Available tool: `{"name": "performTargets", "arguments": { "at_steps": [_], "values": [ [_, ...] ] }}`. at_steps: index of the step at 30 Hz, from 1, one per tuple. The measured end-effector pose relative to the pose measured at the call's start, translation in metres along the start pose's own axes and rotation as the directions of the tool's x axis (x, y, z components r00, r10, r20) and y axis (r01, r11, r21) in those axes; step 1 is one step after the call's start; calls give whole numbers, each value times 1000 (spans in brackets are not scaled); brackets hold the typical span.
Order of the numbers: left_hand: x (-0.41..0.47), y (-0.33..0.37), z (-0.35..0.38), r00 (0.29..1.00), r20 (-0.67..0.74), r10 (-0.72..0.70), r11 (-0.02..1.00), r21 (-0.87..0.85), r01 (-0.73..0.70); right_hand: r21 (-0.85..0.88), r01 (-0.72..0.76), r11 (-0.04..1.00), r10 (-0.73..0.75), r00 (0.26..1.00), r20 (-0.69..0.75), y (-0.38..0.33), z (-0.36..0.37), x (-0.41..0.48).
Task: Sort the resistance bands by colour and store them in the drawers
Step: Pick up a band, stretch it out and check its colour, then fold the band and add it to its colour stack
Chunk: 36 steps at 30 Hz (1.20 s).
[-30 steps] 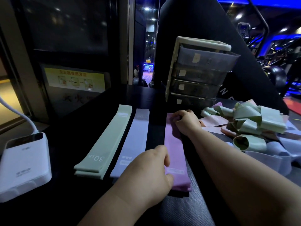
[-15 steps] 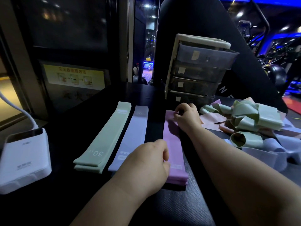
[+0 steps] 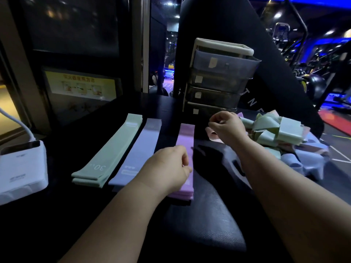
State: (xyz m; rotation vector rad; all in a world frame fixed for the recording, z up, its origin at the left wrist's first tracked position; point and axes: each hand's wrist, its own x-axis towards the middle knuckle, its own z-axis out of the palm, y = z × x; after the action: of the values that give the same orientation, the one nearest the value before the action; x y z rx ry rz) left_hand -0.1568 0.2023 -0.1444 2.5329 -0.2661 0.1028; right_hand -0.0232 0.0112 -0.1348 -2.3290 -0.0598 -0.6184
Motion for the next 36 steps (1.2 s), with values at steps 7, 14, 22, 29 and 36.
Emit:
{"name": "performTargets", "arguments": {
  "at_steps": [7,14,22,29,36],
  "values": [
    [12,36,14,1000,18,19,999,40,-19,71,-75,995,70,995,66,32,-63,-15],
    [34,95,32,988,117,104,985,122,-119,18,-21,1000,20,998,52,56,-123,-22],
    [70,151,76,977,141,160,980,96,-174,-20,-108,994,106,990,-95,104,-153,-35],
    [99,163,113,998,18,60,998,-16,-60,-61,-207,976,182,943,-278,124,-155,-24],
    [111,152,129,998,-31,51,997,-52,-53,-138,-290,947,252,938,-238,128,-148,-19]
  ]
}}
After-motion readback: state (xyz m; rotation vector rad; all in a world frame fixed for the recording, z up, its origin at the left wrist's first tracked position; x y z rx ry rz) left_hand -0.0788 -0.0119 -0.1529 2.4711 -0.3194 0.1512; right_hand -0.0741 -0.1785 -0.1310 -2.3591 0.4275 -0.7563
